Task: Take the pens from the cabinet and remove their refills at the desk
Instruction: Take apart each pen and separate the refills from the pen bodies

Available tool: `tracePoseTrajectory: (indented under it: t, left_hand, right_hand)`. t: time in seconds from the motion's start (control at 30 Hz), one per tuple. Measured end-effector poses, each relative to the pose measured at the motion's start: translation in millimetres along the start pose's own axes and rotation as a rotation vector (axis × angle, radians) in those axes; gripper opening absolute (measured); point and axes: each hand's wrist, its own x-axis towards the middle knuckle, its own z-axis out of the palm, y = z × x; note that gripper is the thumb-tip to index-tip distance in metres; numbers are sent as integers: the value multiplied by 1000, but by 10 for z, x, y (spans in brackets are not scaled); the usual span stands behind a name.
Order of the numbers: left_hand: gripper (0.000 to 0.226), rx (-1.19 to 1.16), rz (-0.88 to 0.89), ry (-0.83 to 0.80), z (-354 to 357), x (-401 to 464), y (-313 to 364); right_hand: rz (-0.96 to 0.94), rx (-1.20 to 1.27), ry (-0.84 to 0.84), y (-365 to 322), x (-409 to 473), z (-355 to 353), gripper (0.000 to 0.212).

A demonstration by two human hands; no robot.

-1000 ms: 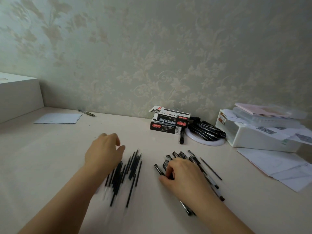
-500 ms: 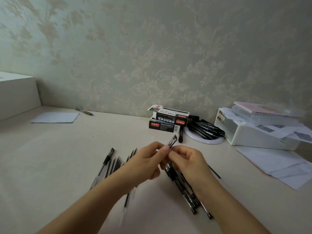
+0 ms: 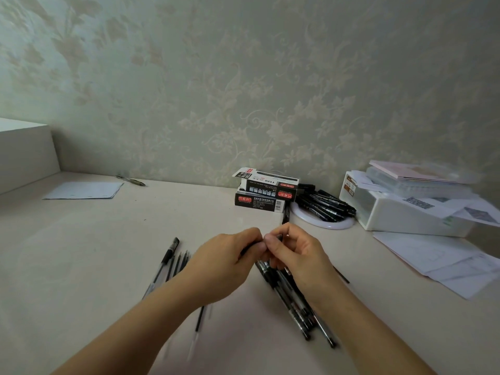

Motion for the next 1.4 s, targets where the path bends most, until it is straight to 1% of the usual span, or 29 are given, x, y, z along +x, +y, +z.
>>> tracePoseTrajectory:
  t: [0.1,0.17,0.43,0.47,0.53,0.57,0.6,0.67,0.8,0.9,1.0,1.1,1.23,1.4]
  left_hand:
    - [30,106,-14,21,-40,8,3]
    - [32,138,-29,4,-43,7,8]
    - [37,160,-58,-7,-53,1,-3]
    - [41,166,-68,8,-58,1,-6]
    - [58,179,-135,72,-91,12,-24]
    - [63,178,-169,102,-102,23,-41]
    - [64,174,-184,119,-105,29,-54]
    - [59,170,-180,118,-81,26,-57]
    - [60,173,-172,92,-27,-3,-49]
    - [49,158,-214,129,-55,9,-76]
    - [26,38,-220,148,-44,20,-104]
    - [17,-17,-187,128,-17,5,-106]
    - [16,48,-141,82,28,-6,-130]
    - [11,87,-99,81,60,5,-164]
  right_hand:
    - [-18,-7,-20,14,4,12,12]
    - [-23,3,-22,30,4,14,12]
    - [-25,-9,-9,61,-4,31,13]
    - [-26,-9,-3,56,-7,34,13]
    - [-47,-28,38,39,-4,22,10]
    - [-66,-42,62,28,1,8,9]
    - [-81,-55,79,19,6,0,8]
    - [-85,-81,101,27,12,-5,8]
    - [-58,-193,153,96,14,-24,3]
    - [-141,-444,143,120,-2,-34,11]
    - [-240,-712,49,162,-35,10,11]
    - [-281,-923,-38,200,-51,57,10]
    - [-313,-1051,-114,238,-27,73,4]
    - [-242,-1056,-118,276,-12,49,10]
